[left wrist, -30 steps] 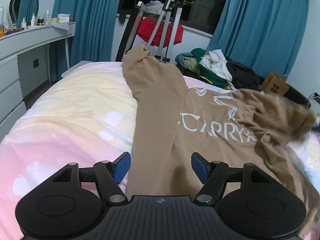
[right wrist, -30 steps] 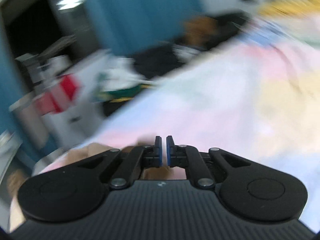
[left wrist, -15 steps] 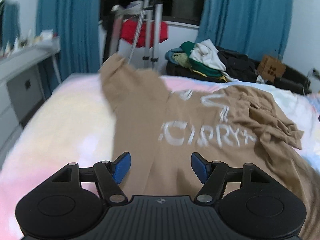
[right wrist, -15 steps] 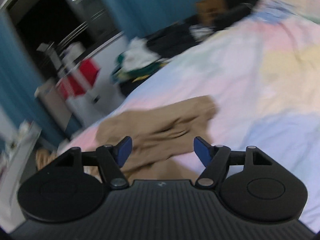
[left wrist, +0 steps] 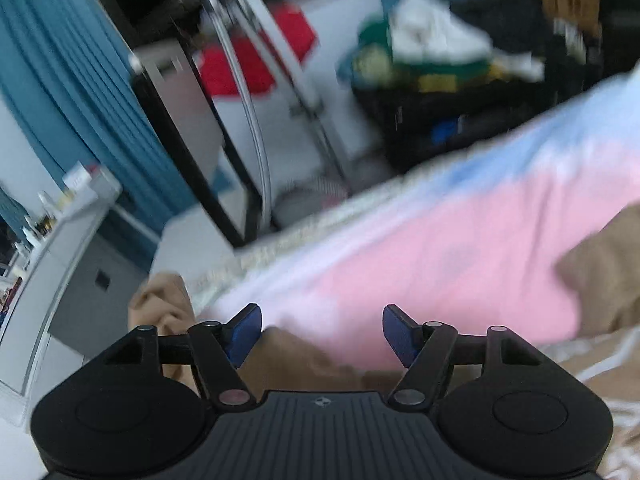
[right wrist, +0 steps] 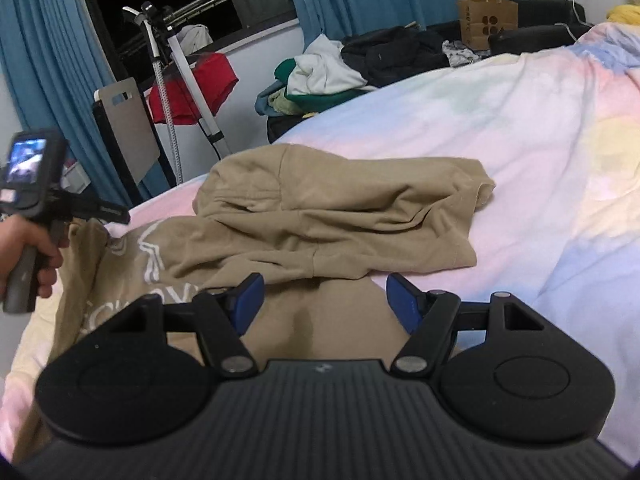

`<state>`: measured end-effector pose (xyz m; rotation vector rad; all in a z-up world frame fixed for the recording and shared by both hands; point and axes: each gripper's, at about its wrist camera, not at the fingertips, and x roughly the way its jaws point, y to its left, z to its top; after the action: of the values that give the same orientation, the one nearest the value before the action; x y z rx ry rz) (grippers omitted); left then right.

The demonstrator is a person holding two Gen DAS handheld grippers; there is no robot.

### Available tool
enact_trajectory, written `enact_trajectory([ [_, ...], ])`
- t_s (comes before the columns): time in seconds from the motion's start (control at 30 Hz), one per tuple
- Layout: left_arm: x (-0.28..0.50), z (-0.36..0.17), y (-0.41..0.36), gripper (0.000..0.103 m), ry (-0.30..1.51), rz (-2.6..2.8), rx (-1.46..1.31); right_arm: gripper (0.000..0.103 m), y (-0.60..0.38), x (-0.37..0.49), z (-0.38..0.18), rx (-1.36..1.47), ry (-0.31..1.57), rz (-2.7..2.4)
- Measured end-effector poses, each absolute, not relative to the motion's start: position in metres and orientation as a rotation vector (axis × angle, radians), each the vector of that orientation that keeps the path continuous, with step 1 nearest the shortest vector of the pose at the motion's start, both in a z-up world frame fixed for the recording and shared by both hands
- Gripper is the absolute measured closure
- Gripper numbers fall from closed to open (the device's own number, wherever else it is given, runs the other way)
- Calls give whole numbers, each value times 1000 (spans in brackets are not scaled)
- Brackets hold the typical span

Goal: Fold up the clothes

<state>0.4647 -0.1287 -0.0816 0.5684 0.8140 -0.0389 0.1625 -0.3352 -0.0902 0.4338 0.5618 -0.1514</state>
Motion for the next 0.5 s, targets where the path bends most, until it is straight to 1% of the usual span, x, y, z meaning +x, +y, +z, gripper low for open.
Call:
enact_trajectory([
  [0.03, 468, -85, -127, 49, 850, -43, 576, 33, -336, 164, -93, 437, 566, -145],
  [0.07, 466, -86, -124, 58, 873, -56, 572, 33, -336, 165, -96, 441, 572, -140],
  [0.1, 461, -86, -121, 83, 891, -78, 561, 33, -336, 166, -98, 446, 580, -140],
  [0.13, 455, -84, -119, 93, 898, -98, 559, 33, -336, 168, -100, 452, 588, -140],
  [0.2, 433, -77, -118, 95, 871, -134, 578, 33, -335, 168, -101, 458, 595, -134],
  [0.3, 382, -51, -115, 96, 779, -201, 558, 33, -331, 164, -97, 441, 576, -124],
  [0.4, 313, -28, -108, 96, 693, -279, 530, 33, -326, 157, -90, 420, 549, -112],
  [0.5, 242, -12, -85, 96, 664, -337, 466, 33, -318, 150, -82, 389, 529, -101],
])
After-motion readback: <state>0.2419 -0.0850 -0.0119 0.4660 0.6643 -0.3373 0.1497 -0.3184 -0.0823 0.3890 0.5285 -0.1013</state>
